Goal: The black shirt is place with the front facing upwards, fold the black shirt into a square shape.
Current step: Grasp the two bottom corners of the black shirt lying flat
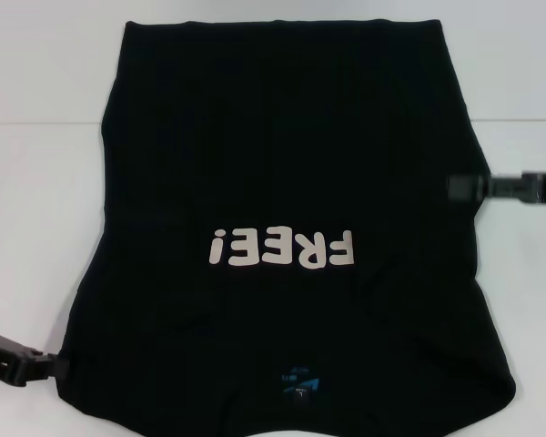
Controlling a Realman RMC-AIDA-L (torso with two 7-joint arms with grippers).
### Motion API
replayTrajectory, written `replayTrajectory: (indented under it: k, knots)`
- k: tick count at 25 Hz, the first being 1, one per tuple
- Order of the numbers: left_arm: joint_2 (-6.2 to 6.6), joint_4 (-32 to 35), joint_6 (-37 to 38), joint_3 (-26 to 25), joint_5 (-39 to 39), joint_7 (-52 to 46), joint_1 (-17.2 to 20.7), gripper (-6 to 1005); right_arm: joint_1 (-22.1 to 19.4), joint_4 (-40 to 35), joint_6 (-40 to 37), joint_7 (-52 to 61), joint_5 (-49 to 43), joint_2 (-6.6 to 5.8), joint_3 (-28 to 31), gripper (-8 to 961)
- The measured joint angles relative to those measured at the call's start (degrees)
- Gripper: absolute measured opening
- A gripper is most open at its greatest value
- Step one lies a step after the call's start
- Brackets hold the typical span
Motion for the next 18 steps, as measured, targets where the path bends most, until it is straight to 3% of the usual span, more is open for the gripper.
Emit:
replayTrajectory:
  k: [3, 11, 13, 18]
  knots:
    - [-0.18, 0.8, 1.2, 0.0, -0.8, -0.2, 0.2, -1, 0.3, -0.1, -2.3, 6.1, -7.4, -1.68, -0.6, 881]
    - [-0.56, 1.0, 0.3, -0.1, -1.3, 0.3, 0.4, -1, -1.6, 0.3, -6.4, 10.7, -14.6, -3.32, -0.9, 882]
    - [-0.61, 1.0, 0.0, -0.1, -1.3, 0.3, 0.4, -1, -1.7, 0.4, -6.9, 11.0, -16.7, -3.16, -0.9, 882]
    - [-0.94, 0.8, -0.2, -0.1, -1.3, 0.3, 0.1, -1, -1.7, 0.2, -5.9, 10.9, -22.0, -1.27, -1.1, 881]
